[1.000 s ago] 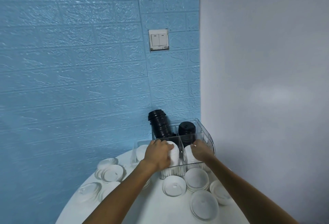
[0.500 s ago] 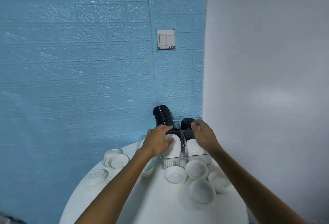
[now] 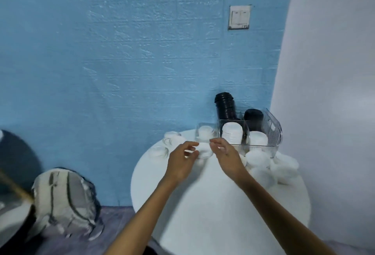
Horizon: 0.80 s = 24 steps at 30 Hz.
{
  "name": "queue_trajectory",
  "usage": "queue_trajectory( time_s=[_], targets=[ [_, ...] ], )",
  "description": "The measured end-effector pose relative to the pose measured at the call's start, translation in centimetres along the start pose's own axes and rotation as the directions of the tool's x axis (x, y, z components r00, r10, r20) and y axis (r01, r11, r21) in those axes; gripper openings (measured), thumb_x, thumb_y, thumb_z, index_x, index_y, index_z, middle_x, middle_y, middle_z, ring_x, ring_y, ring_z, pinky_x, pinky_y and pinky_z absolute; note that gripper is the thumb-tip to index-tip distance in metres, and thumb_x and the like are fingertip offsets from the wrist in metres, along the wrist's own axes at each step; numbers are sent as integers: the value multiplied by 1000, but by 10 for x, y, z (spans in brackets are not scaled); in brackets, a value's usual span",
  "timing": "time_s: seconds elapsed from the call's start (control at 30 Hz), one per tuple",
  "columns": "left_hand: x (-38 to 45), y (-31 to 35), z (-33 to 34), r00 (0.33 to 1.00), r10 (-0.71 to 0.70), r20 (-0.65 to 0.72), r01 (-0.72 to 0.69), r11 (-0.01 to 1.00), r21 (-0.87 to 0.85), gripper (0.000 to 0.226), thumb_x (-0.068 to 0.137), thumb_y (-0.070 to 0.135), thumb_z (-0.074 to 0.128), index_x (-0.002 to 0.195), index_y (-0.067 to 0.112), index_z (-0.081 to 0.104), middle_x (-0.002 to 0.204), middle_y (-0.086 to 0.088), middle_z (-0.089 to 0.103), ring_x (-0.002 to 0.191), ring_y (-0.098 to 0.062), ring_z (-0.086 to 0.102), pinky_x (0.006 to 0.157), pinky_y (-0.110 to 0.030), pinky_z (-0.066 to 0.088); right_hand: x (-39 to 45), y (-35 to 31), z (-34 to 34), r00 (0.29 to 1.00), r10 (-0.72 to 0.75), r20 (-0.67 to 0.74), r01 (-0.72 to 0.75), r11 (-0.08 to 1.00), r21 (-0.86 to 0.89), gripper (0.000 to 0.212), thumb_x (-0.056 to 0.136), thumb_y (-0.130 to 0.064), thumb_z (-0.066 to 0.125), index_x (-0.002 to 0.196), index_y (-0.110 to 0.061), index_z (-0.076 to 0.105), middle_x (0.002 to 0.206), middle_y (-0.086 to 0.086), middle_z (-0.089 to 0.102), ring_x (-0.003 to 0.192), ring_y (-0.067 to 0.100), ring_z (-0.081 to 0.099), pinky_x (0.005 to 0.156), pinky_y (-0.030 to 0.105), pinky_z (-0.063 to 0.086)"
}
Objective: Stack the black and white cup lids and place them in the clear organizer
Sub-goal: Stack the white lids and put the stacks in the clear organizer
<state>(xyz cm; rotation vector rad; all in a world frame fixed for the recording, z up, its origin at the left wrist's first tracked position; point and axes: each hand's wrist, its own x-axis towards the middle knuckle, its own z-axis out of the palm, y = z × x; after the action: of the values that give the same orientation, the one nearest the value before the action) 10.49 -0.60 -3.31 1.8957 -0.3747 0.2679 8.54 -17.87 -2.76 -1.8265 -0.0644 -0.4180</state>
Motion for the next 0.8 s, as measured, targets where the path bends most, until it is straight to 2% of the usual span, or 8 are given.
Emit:
queue_trajectory(
  time_s=[0.13, 0.2, 0.3, 0.43, 0.53, 0.6, 0.7, 0.8],
  targets=[
    [-36, -27, 1, 994, -103, -42, 101, 994, -50, 20, 96, 15, 68, 112, 26, 72, 107, 8, 73, 93, -5, 66, 78, -8, 46, -30, 26, 21, 998, 41, 54, -45, 997, 64, 14, 97, -30, 65, 109, -25, 66, 105, -15, 68, 94, -5, 63, 89, 21, 48],
    [-48, -40, 2, 988, -148, -41, 145, 988, -62, 19, 96, 17, 67, 109, 29, 71, 104, 6, 74, 94, -12, 70, 80, -12, 48, -43, 36, 29, 995, 76, 68, -82, 992, 100, 16, 89, -37, 63, 104, -31, 66, 104, -14, 68, 98, 6, 64, 91, 29, 49],
    [-63, -51, 3, 982, -180, -65, 175, 982, -71, 16, 97, 17, 66, 108, 27, 72, 96, 8, 74, 92, -16, 71, 77, -12, 49, -59, 50, 36, 995, 81, 54, -87, 988, 124, 9, 93, -28, 66, 99, -34, 66, 98, -11, 69, 93, 19, 65, 87, 31, 49],
    [-68, -56, 1, 977, -180, -111, 172, 982, -77, 14, 97, 18, 67, 107, 25, 73, 92, 17, 73, 88, -13, 72, 72, -9, 48, -59, 55, 38, 995, 91, 49, -97, 987, 128, 16, 96, -15, 66, 96, -31, 67, 90, -10, 70, 85, 22, 64, 87, 35, 48],
    [-66, -58, 0, 969, -186, -164, 171, 980, -98, 14, 94, 13, 69, 104, 24, 73, 84, 20, 73, 85, -13, 72, 72, -12, 49, -56, 60, 43, 996, 81, 38, -85, 988, 126, 13, 90, -17, 68, 95, -29, 68, 90, -10, 71, 83, 19, 63, 92, 42, 51],
    [-62, -60, 1, 963, -196, -184, 180, 978, -100, 17, 92, 10, 71, 103, 23, 72, 85, 15, 73, 82, -10, 70, 72, -14, 47, -53, 67, 45, 997, 67, 30, -70, 994, 83, 16, 96, -16, 67, 94, -31, 68, 89, -7, 71, 84, 20, 66, 91, 40, 51],
    [-46, -65, 1, 945, -204, -254, 198, 979, -50, 28, 87, 13, 78, 111, 23, 67, 107, 5, 68, 90, -10, 63, 71, -8, 42, -46, 66, 46, 995, 92, 35, -95, 992, 84, 13, 100, -17, 62, 94, -28, 66, 93, -1, 70, 78, 20, 68, 78, 27, 50],
    [-21, -76, 0, 928, -191, -319, 224, 972, 68, 55, 77, 22, 88, 125, 23, 61, 125, -2, 59, 109, -18, 57, 87, -16, 35, -37, 64, 48, 988, 146, 48, -152, 973, 172, 10, 100, -13, 61, 94, -20, 65, 97, 4, 65, 70, 15, 64, 66, 20, 45]
  ],
)
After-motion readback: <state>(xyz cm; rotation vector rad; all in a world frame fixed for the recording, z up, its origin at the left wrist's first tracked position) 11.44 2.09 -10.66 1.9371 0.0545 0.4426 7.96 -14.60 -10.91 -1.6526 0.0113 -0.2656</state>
